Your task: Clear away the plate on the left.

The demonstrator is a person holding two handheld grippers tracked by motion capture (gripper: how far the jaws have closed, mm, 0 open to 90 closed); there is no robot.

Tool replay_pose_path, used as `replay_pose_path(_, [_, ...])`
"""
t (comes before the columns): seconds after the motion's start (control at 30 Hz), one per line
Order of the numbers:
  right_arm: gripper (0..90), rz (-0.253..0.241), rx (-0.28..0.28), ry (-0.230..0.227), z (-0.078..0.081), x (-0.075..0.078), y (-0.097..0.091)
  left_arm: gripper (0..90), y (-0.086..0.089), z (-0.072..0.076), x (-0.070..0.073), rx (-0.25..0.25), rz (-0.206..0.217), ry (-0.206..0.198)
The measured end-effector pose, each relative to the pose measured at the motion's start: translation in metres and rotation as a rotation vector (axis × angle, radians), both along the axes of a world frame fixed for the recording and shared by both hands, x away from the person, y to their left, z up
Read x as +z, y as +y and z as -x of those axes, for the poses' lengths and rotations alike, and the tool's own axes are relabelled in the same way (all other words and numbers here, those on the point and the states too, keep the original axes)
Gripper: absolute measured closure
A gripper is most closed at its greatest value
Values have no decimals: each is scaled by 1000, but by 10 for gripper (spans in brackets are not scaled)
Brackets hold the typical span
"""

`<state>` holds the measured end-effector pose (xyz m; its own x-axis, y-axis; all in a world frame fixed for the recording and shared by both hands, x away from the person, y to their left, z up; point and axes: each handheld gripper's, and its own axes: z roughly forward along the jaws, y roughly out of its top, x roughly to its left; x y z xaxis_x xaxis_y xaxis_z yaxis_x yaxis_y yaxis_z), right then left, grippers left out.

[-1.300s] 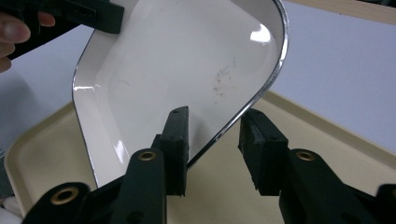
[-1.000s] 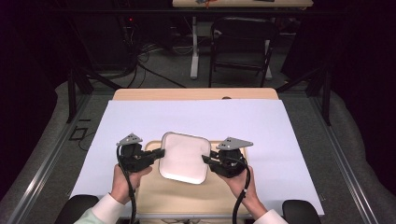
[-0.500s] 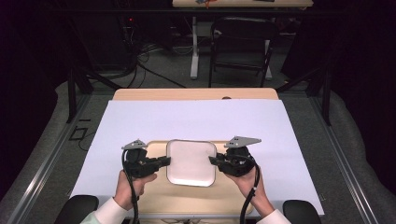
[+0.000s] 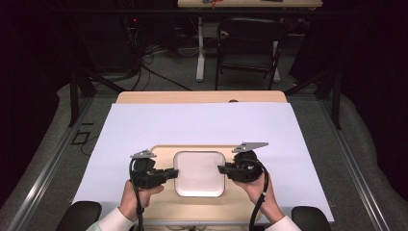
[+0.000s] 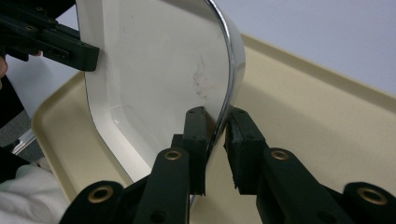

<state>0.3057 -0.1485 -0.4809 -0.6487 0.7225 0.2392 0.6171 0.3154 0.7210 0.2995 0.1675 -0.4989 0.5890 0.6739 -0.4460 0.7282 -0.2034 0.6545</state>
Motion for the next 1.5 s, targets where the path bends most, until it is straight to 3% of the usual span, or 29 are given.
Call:
replay_pose_path(0.27, [787, 19, -2, 71, -9, -11, 0, 829, -1, -6, -12, 1, 0, 74])
replay_pose_path(0.57, [789, 27, -3, 130, -19, -21, 3, 824, 1, -13, -20, -4, -7, 113])
replay_pose_path(0.87, [775, 42, -19, 155, -28, -29, 4, 816, -1, -20, -24, 5, -29, 105])
replay_pose_path(1.5, [736, 103, -27, 165, -36, -41, 7, 796, -8, -27, -31, 13, -83, 83])
